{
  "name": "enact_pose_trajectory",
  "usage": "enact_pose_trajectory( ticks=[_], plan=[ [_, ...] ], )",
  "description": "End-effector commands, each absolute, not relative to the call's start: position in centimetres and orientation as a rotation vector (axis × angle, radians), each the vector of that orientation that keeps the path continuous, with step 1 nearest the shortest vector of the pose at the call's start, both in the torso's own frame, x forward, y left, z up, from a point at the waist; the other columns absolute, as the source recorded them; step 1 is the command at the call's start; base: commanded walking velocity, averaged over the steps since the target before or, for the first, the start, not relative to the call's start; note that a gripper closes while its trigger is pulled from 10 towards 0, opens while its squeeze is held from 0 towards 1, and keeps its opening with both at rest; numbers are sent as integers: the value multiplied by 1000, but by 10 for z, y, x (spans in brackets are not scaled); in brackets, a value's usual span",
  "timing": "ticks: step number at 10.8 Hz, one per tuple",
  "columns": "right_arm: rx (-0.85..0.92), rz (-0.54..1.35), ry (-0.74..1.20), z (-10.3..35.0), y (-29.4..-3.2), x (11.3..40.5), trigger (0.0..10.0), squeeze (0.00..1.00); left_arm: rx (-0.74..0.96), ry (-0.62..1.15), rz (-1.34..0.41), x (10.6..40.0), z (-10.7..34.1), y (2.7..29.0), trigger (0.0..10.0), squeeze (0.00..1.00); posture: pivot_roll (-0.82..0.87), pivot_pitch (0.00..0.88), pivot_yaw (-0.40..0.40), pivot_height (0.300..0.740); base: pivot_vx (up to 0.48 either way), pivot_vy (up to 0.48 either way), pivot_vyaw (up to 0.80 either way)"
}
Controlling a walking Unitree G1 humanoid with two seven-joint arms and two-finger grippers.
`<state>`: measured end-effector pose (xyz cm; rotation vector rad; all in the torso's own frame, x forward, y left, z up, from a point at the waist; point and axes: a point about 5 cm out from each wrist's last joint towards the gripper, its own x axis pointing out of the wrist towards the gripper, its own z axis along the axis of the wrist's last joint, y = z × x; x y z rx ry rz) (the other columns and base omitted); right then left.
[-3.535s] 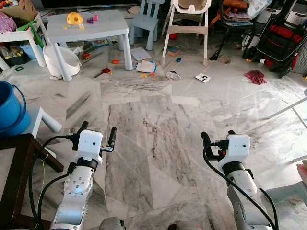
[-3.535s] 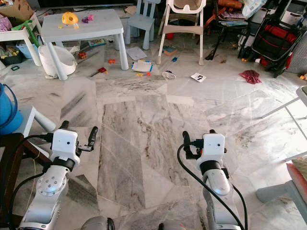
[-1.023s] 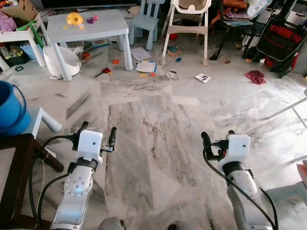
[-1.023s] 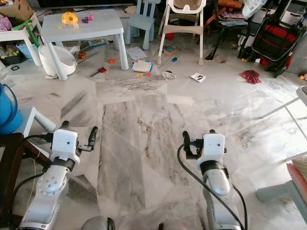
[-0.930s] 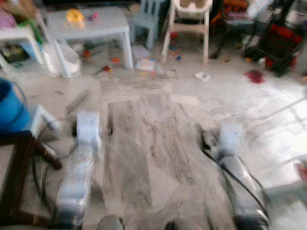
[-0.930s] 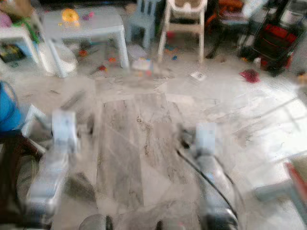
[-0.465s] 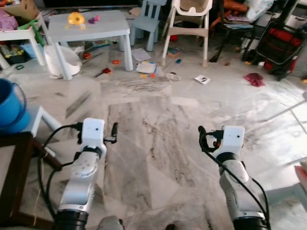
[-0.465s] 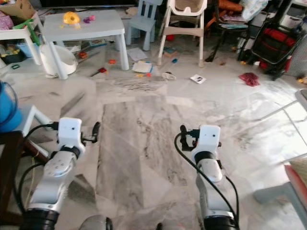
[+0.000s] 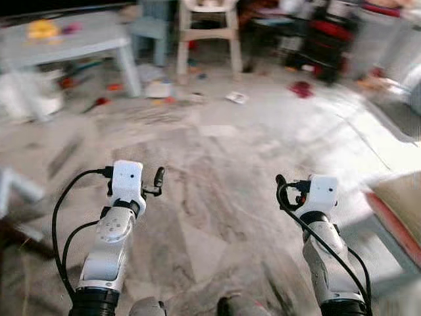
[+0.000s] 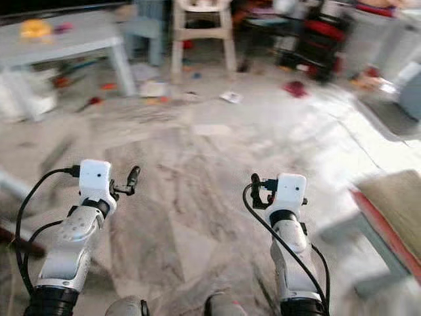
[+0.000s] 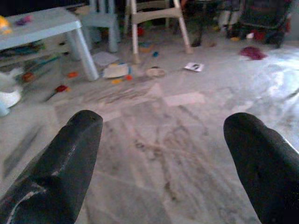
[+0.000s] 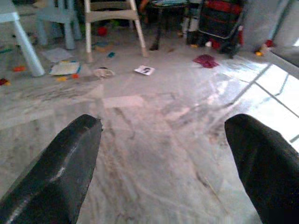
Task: Move the pillow to the sofa
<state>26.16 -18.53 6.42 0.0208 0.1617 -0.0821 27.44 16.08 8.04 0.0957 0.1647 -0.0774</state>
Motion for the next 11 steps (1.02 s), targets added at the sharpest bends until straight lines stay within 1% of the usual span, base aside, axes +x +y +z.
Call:
enact_pose_trajectory(
  ticks=[1, 4, 6, 11],
  plan=[
    [23, -96, 163, 65, -189, 262, 10000, 0, 99, 163, -87, 274, 83, 161, 10000, 0, 8, 0, -32, 740, 0, 0, -775],
    [17, -102, 167, 64, -192, 262, 10000, 0, 82, 167, -103, 272, 83, 160, 10000, 0, 4, 0, -37, 740, 0, 0, -777],
    [11, -102, 169, 64, -193, 263, 10000, 0, 67, 160, -129, 273, 83, 156, 10000, 0, 4, 0, -41, 740, 294, 0, -769],
    [4, -110, 171, 62, -195, 264, 10000, 0, 63, 166, -135, 272, 83, 156, 10000, 0, 5, 0, -42, 740, 349, 0, -771]
  ],
)
